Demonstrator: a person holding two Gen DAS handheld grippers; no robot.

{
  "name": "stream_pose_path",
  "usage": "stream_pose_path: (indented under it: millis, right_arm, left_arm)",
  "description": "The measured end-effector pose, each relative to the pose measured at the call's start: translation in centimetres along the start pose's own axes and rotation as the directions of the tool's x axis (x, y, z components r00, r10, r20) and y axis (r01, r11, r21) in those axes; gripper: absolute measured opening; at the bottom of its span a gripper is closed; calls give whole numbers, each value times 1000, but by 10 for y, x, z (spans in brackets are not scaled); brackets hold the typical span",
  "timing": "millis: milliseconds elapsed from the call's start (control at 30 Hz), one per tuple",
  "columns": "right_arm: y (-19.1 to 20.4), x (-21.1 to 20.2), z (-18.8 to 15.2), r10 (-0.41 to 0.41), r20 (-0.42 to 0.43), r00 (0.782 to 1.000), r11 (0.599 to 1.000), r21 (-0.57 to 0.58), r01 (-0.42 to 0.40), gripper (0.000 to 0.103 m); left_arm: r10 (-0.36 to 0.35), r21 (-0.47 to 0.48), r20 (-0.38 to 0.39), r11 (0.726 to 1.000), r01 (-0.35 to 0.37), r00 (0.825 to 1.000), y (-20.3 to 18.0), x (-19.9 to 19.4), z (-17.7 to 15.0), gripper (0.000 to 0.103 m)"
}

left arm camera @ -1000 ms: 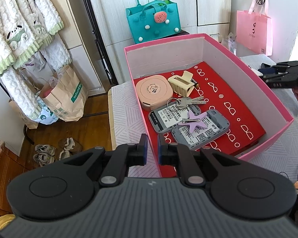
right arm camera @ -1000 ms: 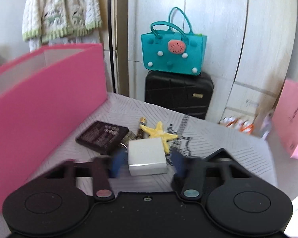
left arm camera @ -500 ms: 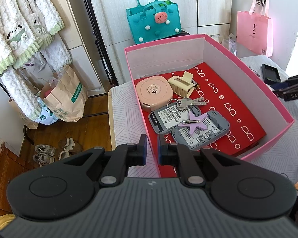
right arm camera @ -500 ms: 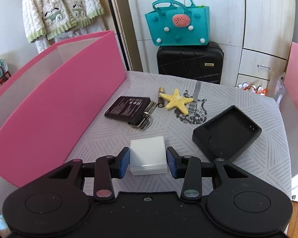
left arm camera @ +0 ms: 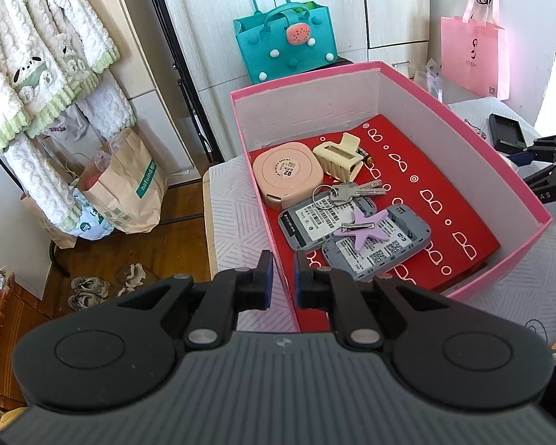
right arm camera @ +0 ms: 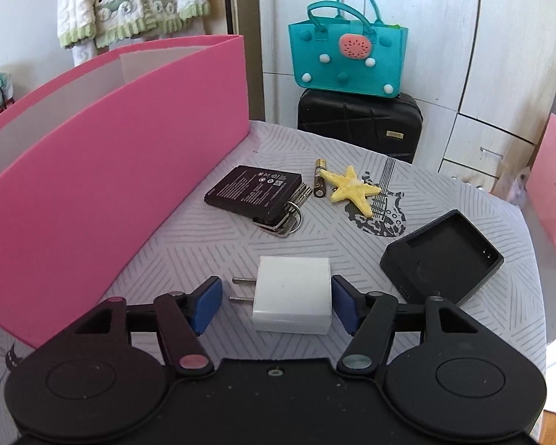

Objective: Organize rigid objects
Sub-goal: 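Carry the white charger cube into the pink box and release it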

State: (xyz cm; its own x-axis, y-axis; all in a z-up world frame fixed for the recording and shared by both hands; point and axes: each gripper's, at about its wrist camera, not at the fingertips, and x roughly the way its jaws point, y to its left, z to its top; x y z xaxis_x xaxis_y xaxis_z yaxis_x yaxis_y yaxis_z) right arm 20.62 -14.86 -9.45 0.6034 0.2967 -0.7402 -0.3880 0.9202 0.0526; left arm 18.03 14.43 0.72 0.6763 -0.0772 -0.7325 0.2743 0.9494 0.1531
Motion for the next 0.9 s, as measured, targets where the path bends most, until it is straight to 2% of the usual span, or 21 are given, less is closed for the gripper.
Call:
stream_pose_path:
  millis: [33, 233, 400, 500, 600, 667, 767, 900]
  right_arm:
    - [1, -1, 0, -9, 3, 1000, 1000, 0, 9, 61]
    - [5, -12, -2, -34, 16, 999, 999, -16, 35, 60]
    - [10, -42, 11, -15, 84, 996, 1000, -7, 15, 60]
    - [23, -69, 27, 45, 164, 986, 998, -43, -38, 60]
    - [43, -92, 48, 119, 239, 964, 990, -103, -97, 61]
    - [61, -101, 65, 182, 257, 949, 971, -197, -133, 61]
    - [90, -93, 89, 228, 228, 947, 933, -331, -145, 61]
    - [117, -50, 110, 209, 108, 972, 878, -458, -138, 60]
  left_arm:
    - [-3, -1, 1, 1000, 3, 1000, 0, 0, 0, 9]
    - [-6, -2, 4, 1000, 6, 1000, 1, 0, 0, 9]
    - [-10, -1, 6, 1000, 10, 1000, 1, 0, -1, 9]
    - [-11, -1, 4, 1000, 11, 1000, 1, 0, 0, 9]
    - [-19, 7, -6, 1000, 19, 1000, 2, 1, 1, 9]
    - [-27, 7, -13, 1000, 27, 1000, 4, 2, 3, 9]
    - [-28, 12, -9, 1000, 28, 1000, 5, 1, 3, 9]
    - [-35, 3, -1, 999, 35, 999, 7, 2, 1, 9]
